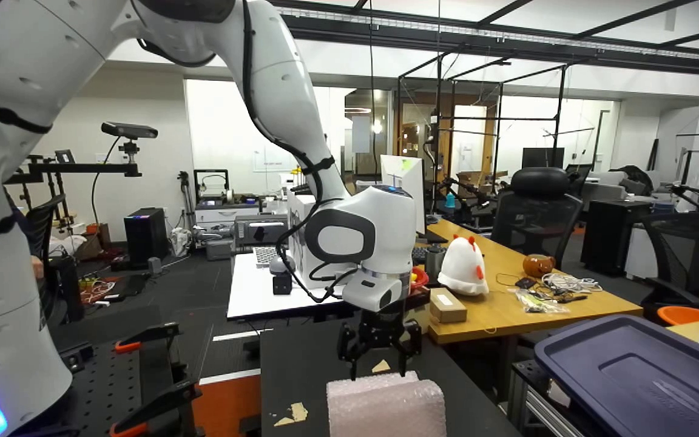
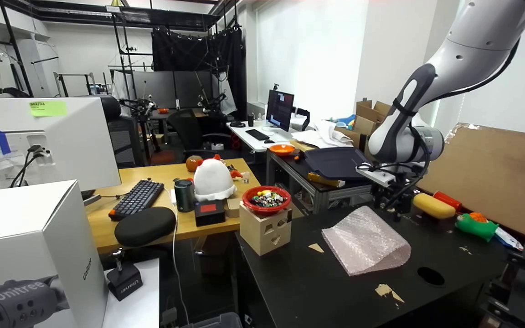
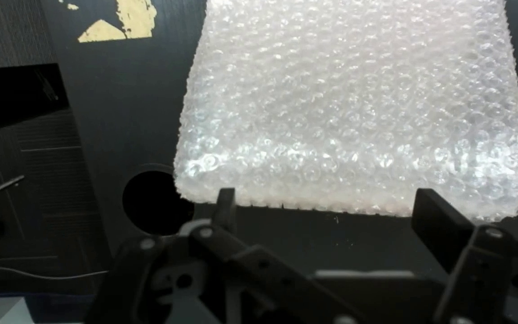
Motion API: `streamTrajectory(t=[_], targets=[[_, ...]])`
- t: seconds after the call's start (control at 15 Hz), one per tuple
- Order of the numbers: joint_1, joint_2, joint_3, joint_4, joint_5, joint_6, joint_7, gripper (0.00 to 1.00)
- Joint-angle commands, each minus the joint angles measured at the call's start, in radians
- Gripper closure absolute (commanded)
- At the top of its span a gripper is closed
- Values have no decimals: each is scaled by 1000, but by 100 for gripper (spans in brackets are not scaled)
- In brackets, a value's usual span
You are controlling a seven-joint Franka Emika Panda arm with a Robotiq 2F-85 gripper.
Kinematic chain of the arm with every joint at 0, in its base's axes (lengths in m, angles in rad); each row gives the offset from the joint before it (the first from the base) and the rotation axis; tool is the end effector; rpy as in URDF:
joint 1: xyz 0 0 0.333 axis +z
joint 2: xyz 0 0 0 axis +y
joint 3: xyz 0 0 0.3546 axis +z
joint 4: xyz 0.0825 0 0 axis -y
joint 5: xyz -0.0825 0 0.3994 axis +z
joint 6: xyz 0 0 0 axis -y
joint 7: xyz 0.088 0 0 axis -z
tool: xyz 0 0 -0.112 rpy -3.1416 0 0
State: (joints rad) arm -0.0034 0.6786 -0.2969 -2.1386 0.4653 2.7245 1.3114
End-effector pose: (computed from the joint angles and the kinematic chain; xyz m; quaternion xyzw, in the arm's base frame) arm 0.5415 -0.1915 0.1034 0.5467 -0.8372 -0.0104 0.0111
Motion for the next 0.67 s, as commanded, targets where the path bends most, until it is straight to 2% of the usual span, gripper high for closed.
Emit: streamTrajectory(t=[0.0,0.6], targets=[[-26,3,13,21,-55,-43,43,0],[-70,47,53,69,-44,-19,34,0]])
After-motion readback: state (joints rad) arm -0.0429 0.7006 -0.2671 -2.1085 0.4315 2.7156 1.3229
